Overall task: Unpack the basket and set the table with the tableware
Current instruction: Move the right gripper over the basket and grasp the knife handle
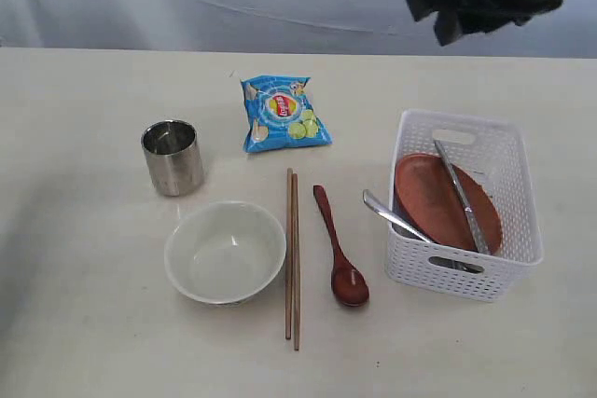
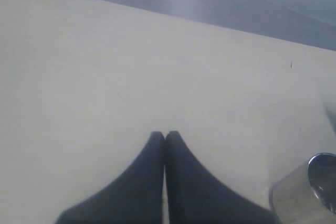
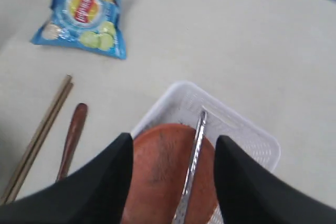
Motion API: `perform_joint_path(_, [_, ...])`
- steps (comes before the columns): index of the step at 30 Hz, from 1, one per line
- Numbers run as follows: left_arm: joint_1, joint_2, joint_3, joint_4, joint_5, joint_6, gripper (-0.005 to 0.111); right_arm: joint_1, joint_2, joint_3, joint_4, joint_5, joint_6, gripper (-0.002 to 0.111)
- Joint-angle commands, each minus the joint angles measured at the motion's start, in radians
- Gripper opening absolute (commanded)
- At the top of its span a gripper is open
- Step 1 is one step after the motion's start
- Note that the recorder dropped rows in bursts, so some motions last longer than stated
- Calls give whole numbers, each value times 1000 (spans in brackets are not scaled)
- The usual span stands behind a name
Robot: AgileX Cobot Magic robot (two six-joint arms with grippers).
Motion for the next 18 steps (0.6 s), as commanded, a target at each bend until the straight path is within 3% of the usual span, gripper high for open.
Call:
perform_joint_path(1, [5, -8, 6, 4, 0, -3, 0, -148, 75, 95, 130, -30, -64, 46])
perform_joint_path(7, [5, -8, 6, 4, -2, -3, 0, -180, 180, 196, 169, -118, -118, 46])
perform_joint_path(18, [5, -8, 6, 4, -2, -3, 0, -180, 321, 200, 169, -183, -118, 46])
